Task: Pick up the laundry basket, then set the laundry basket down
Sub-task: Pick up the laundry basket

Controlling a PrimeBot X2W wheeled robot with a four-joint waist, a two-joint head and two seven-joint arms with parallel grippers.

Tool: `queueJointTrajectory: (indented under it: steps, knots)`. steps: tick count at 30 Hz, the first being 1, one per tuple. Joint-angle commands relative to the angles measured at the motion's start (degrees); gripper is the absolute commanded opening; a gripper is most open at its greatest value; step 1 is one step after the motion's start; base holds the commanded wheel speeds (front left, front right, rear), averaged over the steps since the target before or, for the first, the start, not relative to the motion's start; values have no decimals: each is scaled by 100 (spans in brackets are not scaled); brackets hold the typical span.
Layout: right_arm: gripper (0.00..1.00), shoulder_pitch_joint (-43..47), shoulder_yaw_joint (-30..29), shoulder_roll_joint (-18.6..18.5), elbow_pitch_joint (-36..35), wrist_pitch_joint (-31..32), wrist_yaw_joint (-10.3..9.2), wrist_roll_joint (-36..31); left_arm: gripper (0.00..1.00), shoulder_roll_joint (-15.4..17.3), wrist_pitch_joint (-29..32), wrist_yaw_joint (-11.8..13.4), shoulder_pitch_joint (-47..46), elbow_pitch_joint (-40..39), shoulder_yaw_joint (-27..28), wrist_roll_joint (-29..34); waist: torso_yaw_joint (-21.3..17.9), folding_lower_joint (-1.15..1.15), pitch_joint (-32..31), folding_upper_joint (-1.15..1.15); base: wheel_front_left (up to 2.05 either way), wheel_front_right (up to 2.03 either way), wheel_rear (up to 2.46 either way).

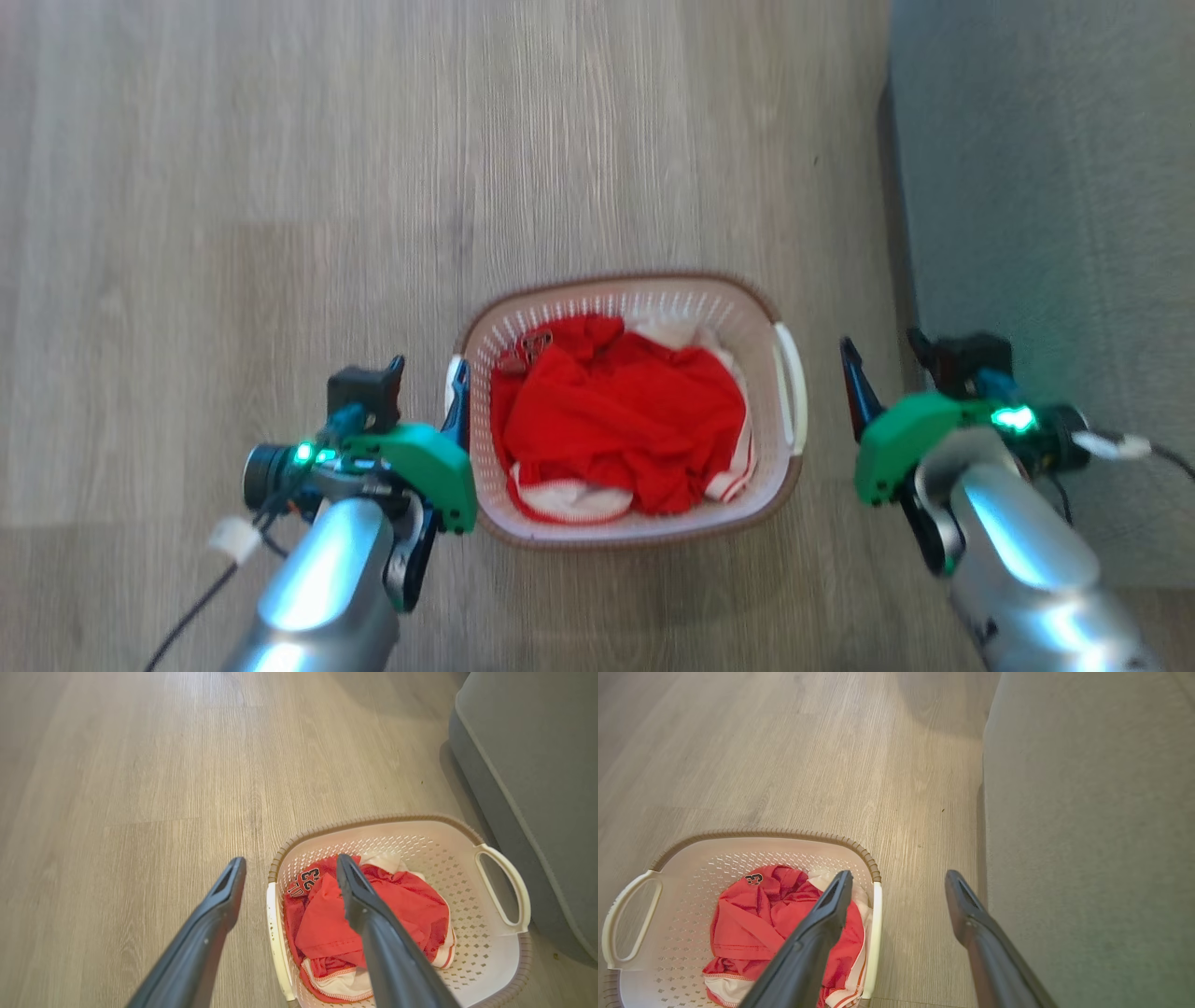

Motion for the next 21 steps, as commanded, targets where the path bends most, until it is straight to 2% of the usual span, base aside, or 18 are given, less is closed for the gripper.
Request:
queueJointTrajectory:
  steps: [1, 9, 15, 21]
  knots:
    - [100, -227, 227, -30, 69, 13, 41, 65, 100, 43, -30, -38, -269, 93, 35, -94, 28, -1, 409, 0, 0, 0, 0]
    - [100, -1079, 665, -13, 1133, 269, 41, 523, 100, 43, -30, -188, -1059, 1484, -760, -857, 136, -1, 1093, 0, 0, 0, 0]
    - [100, -1553, 960, 35, 1672, 494, 41, 812, 100, 43, -30, -257, -1492, 1855, -1377, -1487, 173, -1, 1470, 0, 0, 0, 0]
    - [100, -1828, 1306, 79, 1908, 709, 41, 1162, 100, 43, 100, -296, -1851, 2096, -1945, -1930, 148, -1, 1766, 0, 0, 0, 0]
